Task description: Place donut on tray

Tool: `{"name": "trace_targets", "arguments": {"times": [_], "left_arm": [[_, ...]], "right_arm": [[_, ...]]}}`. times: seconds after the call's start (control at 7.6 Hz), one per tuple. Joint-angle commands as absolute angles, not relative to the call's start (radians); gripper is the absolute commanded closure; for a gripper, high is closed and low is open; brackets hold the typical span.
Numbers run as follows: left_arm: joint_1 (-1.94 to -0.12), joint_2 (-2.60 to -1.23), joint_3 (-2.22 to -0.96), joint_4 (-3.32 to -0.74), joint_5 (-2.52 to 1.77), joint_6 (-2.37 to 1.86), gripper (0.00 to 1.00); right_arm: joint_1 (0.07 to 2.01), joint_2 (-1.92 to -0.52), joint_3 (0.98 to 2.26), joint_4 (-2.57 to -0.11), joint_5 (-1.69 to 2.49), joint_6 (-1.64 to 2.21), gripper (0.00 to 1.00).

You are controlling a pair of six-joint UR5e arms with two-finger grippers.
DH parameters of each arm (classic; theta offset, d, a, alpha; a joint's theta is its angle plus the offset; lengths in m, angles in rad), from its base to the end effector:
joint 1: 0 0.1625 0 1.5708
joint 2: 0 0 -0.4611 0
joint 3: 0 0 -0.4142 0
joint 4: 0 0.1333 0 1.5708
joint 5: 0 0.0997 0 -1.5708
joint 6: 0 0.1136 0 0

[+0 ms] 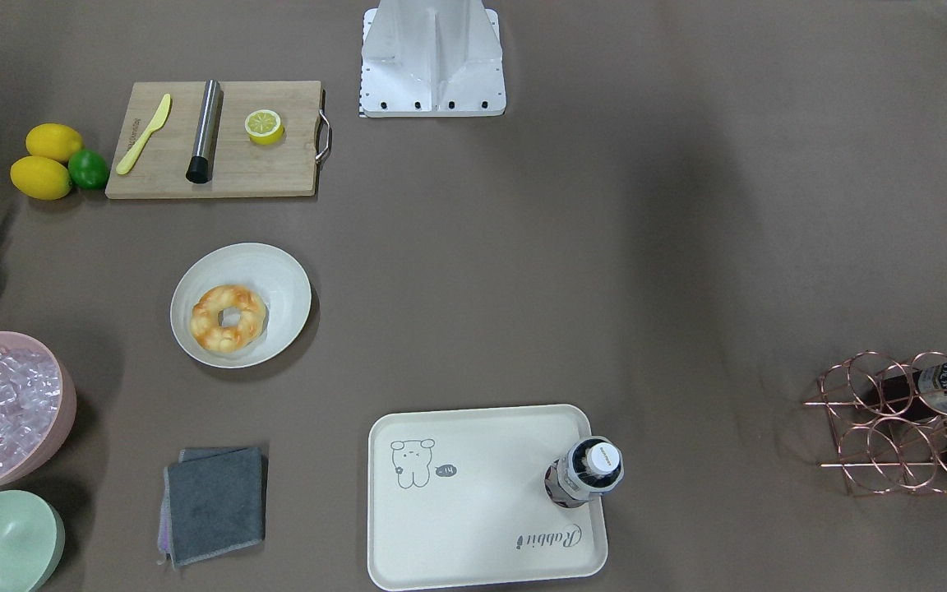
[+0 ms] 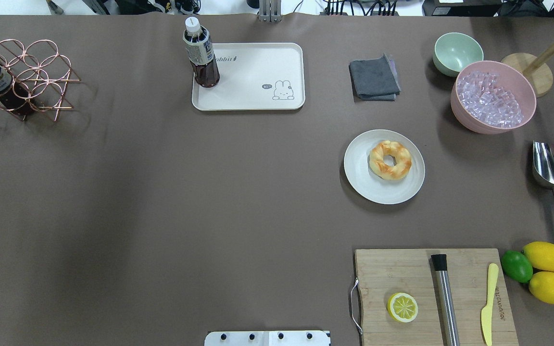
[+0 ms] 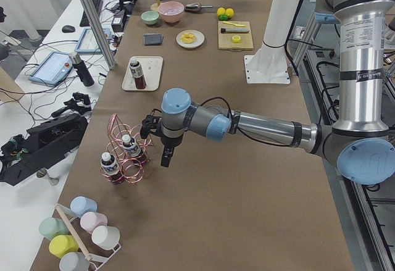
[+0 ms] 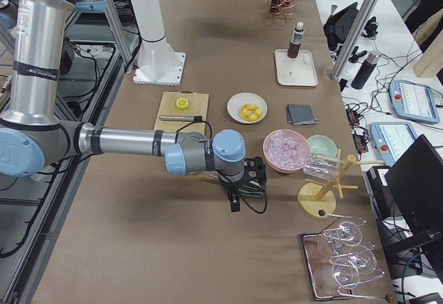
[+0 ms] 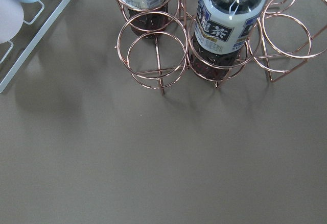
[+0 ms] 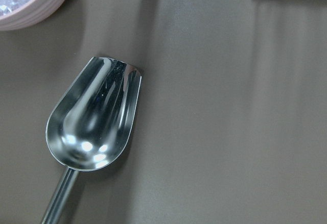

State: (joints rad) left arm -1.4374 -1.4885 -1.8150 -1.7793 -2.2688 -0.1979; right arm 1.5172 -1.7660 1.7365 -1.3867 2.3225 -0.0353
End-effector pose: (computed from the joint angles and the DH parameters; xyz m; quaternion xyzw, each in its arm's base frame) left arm 0.0061 -0.4989 0.6003 0.1153 0.3600 0.0332 0.9252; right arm 0.0323 -0.4382 0.6937 0.0685 -0.3666 -0.0695 0.9252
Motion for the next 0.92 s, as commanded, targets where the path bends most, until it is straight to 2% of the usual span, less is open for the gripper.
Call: {"name": "trace_targets", "arguments": {"times": [0.0,0.79], "left_arm": [[-1.439,-1.483,-1.813,-1.795,-2.279,-0.198,0.01],[-1.428,-1.468,-1.801,-1.792,-2.272,-0.199,0.03]], "right_arm": [[1.517,-1.766,1.738,-1.385,2.322,-0.035,0.0],[1.517,-1.775,1.738,-1.378,2.332,-0.037,0.0]]}}
